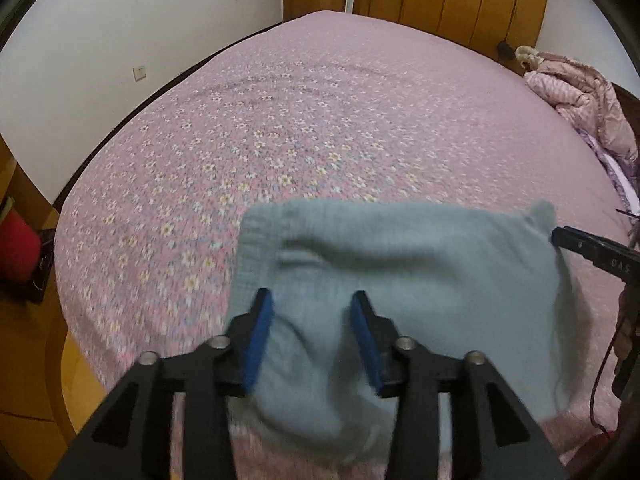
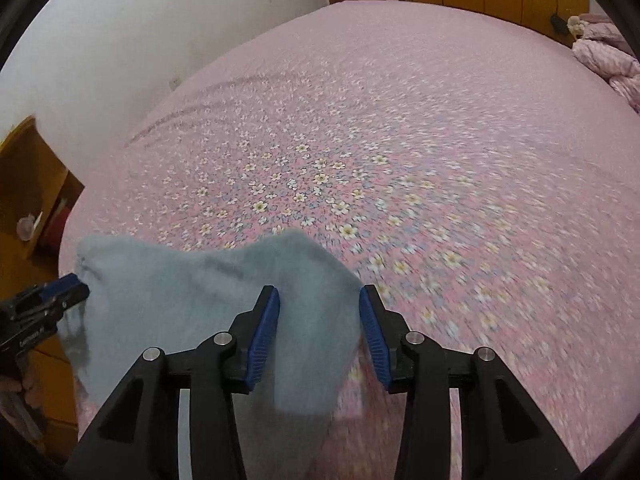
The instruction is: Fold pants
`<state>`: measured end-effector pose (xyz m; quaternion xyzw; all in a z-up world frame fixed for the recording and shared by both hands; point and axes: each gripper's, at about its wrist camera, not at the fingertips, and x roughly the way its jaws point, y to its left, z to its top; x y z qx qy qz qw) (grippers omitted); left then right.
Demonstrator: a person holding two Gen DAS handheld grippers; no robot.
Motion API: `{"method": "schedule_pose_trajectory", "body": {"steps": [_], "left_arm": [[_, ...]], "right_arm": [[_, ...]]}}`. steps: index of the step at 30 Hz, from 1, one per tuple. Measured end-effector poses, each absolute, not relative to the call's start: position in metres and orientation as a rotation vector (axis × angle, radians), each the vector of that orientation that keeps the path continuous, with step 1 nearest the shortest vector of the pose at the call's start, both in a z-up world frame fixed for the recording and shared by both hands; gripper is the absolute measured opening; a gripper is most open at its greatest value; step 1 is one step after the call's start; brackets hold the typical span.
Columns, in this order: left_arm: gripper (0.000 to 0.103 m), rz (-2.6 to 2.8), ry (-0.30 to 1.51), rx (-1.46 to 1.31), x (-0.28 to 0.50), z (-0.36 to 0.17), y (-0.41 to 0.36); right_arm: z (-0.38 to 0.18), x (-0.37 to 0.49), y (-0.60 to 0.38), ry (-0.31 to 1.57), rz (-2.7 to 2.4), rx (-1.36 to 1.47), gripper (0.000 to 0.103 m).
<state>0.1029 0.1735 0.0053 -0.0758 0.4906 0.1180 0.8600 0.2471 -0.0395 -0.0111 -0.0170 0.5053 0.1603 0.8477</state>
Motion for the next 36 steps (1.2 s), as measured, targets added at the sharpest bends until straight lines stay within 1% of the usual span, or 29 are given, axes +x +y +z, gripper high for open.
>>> {"method": "schedule_pose_trajectory", "body": {"steps": [1, 2, 6, 8, 9, 13, 17, 22, 27, 28, 29, 32, 33, 34, 35, 36], "left_arm": [[0.052, 0.251, 1.033, -0.147, 0.097, 0.007, 0.17], [0.053, 0.256, 1.037, -0.128, 0.092, 0.007, 0.168], [0.053, 0.281, 1.046, -0.055, 0.074, 0.006, 0.162], [0.053, 0.324, 1.071, -0.045, 0.07, -0.004, 0.167], [0.055, 0.372, 1.103, -0.045, 0.068, -0.011, 0.171], [0.056, 0.375, 1.108, -0.194, 0.058, -0.023, 0.187], [0.056, 0.369, 1.088, -0.195, 0.052, -0.013, 0.186], [0.056, 0.337, 1.031, -0.171, 0.039, 0.01, 0.171], [0.056, 0.294, 0.988, -0.163, 0.04, 0.026, 0.156], [0.056, 0.278, 0.977, -0.164, 0.043, 0.027, 0.155], [0.056, 0.265, 0.966, -0.164, 0.045, 0.027, 0.152], [0.056, 0.254, 0.96, -0.166, 0.054, 0.021, 0.151], [0.051, 0.247, 0.969, -0.181, 0.058, 0.016, 0.154], [0.041, 0.242, 0.981, -0.195, 0.068, 0.007, 0.161], [0.036, 0.241, 0.998, -0.207, 0.07, 0.002, 0.163], [0.031, 0.263, 1.025, -0.21, 0.073, -0.006, 0.167]], "right_arm": [[-0.008, 0.241, -0.043, 1.063, 0.342, -0.035, 0.043], [-0.004, 0.234, -0.048, 1.063, 0.343, -0.029, 0.043], [-0.006, 0.207, -0.062, 1.092, 0.345, 0.018, 0.043], [-0.01, 0.195, -0.066, 1.111, 0.321, 0.017, 0.043], [-0.012, 0.189, -0.068, 1.118, 0.302, 0.02, 0.043], [-0.027, 0.171, -0.075, 1.167, 0.292, 0.085, 0.043], [-0.029, 0.166, -0.075, 1.159, 0.293, 0.081, 0.043], [-0.026, 0.154, -0.092, 1.191, 0.294, 0.189, 0.043], [-0.035, 0.153, -0.087, 1.218, 0.311, 0.207, 0.044], [-0.038, 0.153, -0.087, 1.211, 0.308, 0.224, 0.048], [-0.04, 0.151, -0.089, 1.19, 0.322, 0.253, 0.056], [-0.045, 0.149, -0.093, 1.175, 0.363, 0.305, 0.066], [-0.045, 0.148, -0.092, 1.172, 0.374, 0.296, 0.068], [-0.044, 0.147, -0.09, 1.165, 0.389, 0.285, 0.075], [-0.045, 0.145, -0.089, 1.153, 0.416, 0.28, 0.082], [-0.046, 0.145, -0.084, 1.145, 0.43, 0.271, 0.084]]}}
